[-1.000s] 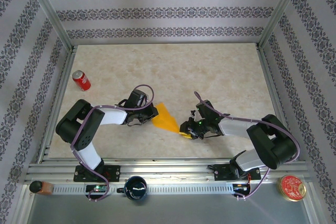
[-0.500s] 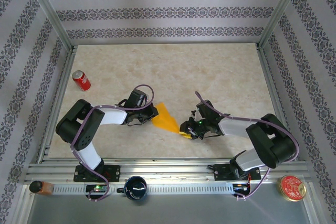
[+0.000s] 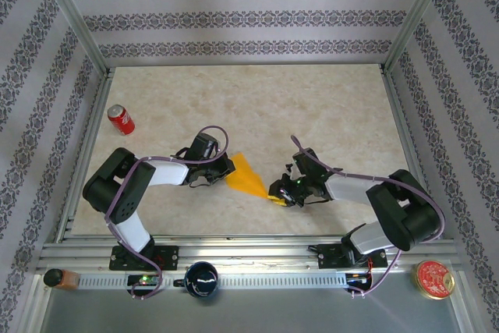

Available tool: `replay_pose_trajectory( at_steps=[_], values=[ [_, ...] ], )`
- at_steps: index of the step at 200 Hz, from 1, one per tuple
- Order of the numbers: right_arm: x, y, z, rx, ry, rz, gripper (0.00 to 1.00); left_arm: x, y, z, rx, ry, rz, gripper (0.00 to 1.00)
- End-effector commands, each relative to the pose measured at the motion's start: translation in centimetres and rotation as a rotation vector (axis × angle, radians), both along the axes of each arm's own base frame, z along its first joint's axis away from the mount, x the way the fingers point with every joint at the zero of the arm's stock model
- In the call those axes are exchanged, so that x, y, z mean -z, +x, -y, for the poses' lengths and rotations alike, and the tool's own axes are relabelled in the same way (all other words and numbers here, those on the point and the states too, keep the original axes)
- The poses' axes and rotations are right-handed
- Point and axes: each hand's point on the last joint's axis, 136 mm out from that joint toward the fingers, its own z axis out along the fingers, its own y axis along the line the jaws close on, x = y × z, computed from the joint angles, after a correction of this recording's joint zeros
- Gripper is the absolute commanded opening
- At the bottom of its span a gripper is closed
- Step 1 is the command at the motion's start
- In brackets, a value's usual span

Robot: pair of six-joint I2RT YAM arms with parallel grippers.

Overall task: Fold a paper plane with a square sheet of paper (pick it up from the middle)
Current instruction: Turn over the paper at the center of the table.

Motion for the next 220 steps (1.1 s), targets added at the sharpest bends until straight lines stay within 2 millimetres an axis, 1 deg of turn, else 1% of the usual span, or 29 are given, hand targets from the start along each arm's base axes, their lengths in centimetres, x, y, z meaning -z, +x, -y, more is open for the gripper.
replay_pose_trajectory(
  at_steps=[1,16,26,59,91,132,155,181,196,220],
  values=[
    [0.4,0.2,-0.2,-0.042,-0.055,0.021,0.26,0.8,0.2,-0.7,-0.036,0.013,-0.037,0.03],
    [0.9,0.0,0.3,-0.061,-0.133,0.024,0.26,0.8,0.2,-0.7,-0.037,0.014,-0.035,0.03],
    [1.0,0.0,0.4,-0.067,-0.151,0.026,0.26,0.7,0.3,-0.8,-0.034,0.024,-0.03,0.03],
    [0.7,0.1,-0.7,-0.093,-0.127,0.041,0.25,0.5,0.3,-0.8,-0.025,0.037,-0.024,0.03],
    [-0.2,0.9,-1.6,-0.085,-0.092,0.076,0.24,0.5,0.4,-0.8,-0.024,0.035,-0.021,0.03],
    [-1.2,2.0,-1.7,-0.057,-0.085,0.124,0.24,0.7,0.3,-0.7,-0.023,0.03,-0.026,0.03],
    [-1.1,1.9,-1.6,-0.061,-0.096,0.121,0.24,0.7,0.3,-0.7,-0.023,0.026,-0.027,0.03],
    [-0.5,1.5,-1.2,-0.07,-0.125,0.1,0.24,0.6,0.4,-0.6,-0.024,0.022,-0.025,0.03],
    [-0.5,1.4,-1.0,-0.07,-0.131,0.105,0.24,0.6,0.3,-0.5,-0.021,0.02,-0.026,0.03],
    [-1.0,1.6,-1.6,-0.07,-0.09,0.119,0.24,0.6,0.4,-0.6,-0.021,0.021,-0.025,0.03]
  ],
)
